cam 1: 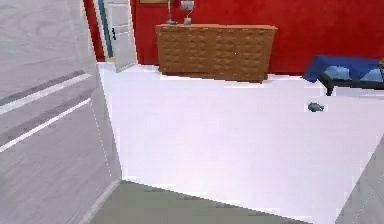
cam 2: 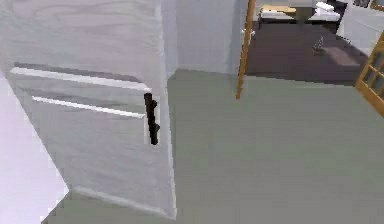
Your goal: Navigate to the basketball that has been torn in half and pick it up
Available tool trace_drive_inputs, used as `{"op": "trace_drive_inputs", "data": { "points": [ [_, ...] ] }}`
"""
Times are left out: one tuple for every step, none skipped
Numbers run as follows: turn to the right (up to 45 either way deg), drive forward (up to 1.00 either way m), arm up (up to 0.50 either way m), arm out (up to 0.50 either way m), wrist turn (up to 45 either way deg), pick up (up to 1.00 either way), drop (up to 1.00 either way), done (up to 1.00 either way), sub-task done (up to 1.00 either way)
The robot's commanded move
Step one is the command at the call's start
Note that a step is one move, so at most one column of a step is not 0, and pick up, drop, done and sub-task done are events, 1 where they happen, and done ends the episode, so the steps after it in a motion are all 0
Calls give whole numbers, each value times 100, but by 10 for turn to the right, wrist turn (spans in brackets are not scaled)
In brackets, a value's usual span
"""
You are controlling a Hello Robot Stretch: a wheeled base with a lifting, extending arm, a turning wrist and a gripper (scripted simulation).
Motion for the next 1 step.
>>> {"op": "trace_drive_inputs", "data": {
  "points": [
    [0, 100, 0, 0, 0, 0, 0, 0, 0]
  ]
}}
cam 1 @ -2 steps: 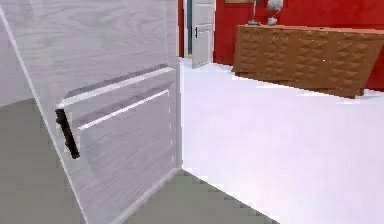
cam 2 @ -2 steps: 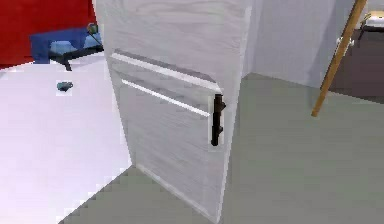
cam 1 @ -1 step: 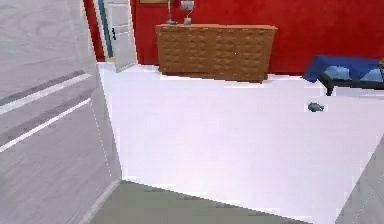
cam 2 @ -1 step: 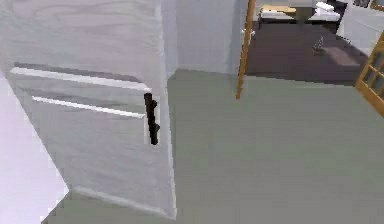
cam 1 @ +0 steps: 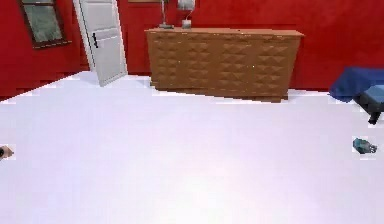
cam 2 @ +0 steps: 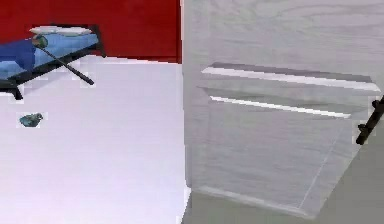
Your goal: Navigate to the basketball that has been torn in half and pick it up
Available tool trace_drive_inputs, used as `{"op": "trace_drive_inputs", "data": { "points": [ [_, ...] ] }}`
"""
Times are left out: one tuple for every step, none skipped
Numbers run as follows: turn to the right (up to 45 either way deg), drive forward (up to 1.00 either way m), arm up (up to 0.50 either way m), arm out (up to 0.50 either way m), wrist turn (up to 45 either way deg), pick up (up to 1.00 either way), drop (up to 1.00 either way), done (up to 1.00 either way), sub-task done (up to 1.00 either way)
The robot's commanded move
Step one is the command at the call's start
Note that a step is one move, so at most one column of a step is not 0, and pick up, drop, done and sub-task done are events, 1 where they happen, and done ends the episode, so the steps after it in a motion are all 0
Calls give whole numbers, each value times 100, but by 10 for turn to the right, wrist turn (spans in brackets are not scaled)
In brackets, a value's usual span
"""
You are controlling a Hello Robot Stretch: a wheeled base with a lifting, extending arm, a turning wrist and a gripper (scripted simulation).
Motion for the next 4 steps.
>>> {"op": "trace_drive_inputs", "data": {
  "points": [
    [30, 0, 0, 0, 0, 0, 0, 0, 0],
    [0, 60, 0, 0, 0, 0, 0, 0, 0],
    [-300, 0, 0, 0, 0, 0, 0, 0, 0],
    [0, 45, 0, 0, 0, 0, 0, 0, 0]
  ]
}}
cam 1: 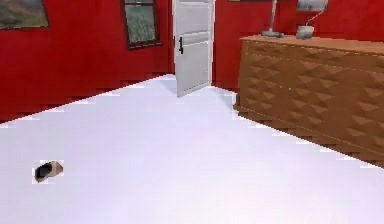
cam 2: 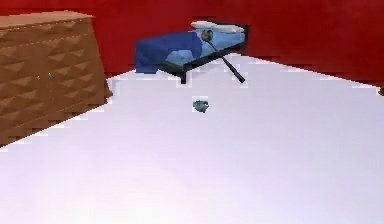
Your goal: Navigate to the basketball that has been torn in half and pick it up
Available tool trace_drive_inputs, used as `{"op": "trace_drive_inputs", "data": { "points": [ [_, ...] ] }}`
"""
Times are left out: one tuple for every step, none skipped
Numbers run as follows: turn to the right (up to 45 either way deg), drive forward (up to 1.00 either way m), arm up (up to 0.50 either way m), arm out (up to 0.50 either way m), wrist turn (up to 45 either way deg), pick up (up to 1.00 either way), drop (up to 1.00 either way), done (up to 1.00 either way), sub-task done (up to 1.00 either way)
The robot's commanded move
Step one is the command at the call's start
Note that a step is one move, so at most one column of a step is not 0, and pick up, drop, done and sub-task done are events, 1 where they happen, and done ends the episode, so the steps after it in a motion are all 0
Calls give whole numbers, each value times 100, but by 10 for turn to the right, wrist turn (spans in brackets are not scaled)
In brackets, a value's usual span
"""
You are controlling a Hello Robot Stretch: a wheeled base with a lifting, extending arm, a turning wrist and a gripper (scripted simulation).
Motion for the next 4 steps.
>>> {"op": "trace_drive_inputs", "data": {
  "points": [
    [-450, 0, 0, 0, 0, 0, 0, 0, 0],
    [-60, 0, 0, 0, 0, 0, 0, 0, 0],
    [0, 100, 0, 0, 0, 0, 0, 0, 0],
    [-60, 0, 0, 0, 0, 0, 0, 0, 0]
  ]
}}
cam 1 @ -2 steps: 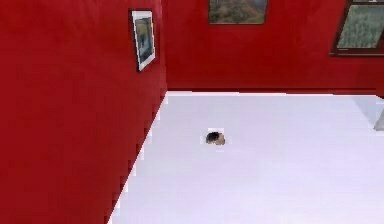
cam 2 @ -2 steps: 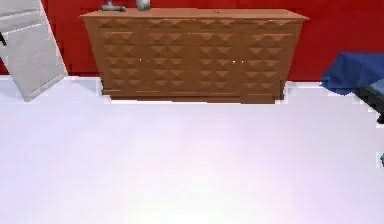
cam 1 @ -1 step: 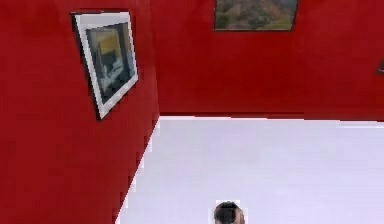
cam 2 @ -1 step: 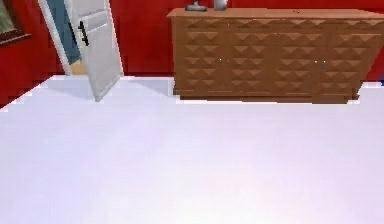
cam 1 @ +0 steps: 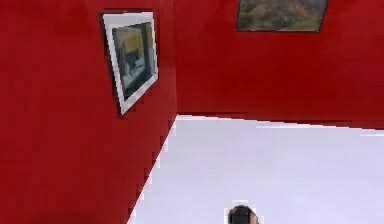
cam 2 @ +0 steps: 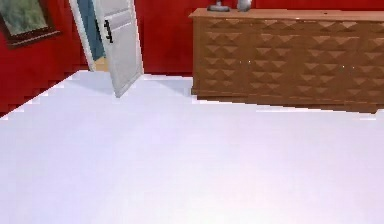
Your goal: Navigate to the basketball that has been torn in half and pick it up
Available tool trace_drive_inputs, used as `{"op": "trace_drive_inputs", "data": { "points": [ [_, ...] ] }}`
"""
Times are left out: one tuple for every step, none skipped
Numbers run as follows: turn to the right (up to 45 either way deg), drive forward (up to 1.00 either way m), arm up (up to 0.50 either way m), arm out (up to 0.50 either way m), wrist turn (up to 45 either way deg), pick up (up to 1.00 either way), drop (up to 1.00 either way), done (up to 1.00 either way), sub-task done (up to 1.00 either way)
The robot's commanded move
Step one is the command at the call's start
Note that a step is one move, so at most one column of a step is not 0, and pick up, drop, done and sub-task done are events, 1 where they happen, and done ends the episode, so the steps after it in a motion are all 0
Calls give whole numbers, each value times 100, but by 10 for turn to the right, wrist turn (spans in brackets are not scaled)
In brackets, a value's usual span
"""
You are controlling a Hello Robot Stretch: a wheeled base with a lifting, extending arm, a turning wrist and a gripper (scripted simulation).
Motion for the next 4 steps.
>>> {"op": "trace_drive_inputs", "data": {
  "points": [
    [-30, 0, 0, 0, 0, 0, 0, 0, 0],
    [0, 25, 0, 0, 0, 0, 0, 0, 0],
    [-450, 0, 0, 0, 0, 0, 0, 0, 0],
    [-120, 0, 0, 0, 0, 0, 0, 0, 0]
  ]
}}
